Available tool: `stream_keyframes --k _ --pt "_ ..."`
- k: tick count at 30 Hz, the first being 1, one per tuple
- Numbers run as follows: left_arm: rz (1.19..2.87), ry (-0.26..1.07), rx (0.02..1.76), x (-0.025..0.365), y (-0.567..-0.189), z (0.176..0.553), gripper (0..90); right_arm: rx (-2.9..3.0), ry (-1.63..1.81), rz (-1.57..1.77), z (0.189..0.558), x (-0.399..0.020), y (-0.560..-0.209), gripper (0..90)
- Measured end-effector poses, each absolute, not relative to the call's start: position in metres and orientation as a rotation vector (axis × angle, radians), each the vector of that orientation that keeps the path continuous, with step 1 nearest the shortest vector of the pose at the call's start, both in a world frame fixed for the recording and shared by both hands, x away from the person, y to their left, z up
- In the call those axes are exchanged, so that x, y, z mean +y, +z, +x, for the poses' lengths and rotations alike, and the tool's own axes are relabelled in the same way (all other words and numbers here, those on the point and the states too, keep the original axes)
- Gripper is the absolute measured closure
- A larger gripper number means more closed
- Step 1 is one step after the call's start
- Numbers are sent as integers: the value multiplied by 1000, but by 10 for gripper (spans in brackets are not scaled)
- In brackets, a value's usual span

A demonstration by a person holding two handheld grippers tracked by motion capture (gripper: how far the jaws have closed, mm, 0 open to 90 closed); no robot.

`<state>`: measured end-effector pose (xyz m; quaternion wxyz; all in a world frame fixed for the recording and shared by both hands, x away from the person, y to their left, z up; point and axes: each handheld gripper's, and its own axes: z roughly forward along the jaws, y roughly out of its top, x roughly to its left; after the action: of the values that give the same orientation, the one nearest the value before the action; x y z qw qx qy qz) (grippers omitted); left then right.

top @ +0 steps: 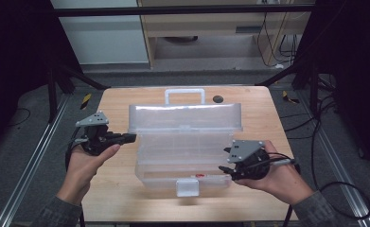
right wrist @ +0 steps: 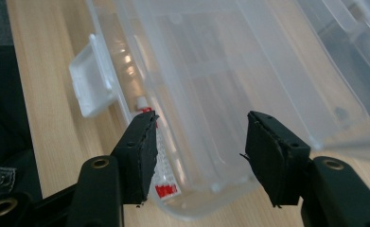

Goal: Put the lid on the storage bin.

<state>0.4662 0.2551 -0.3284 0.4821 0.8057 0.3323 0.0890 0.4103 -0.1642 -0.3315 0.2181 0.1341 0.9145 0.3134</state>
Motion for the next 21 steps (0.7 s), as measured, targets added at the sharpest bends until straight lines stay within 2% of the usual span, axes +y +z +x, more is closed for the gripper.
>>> stream_keyframes --k 12,21 --pt "1974 238 791 254 -343 449 900 2488 856 546 405 -215 -341 401" --pt "1975 269 788 253 -358 434 900 2469 843 612 404 -229 -347 311"
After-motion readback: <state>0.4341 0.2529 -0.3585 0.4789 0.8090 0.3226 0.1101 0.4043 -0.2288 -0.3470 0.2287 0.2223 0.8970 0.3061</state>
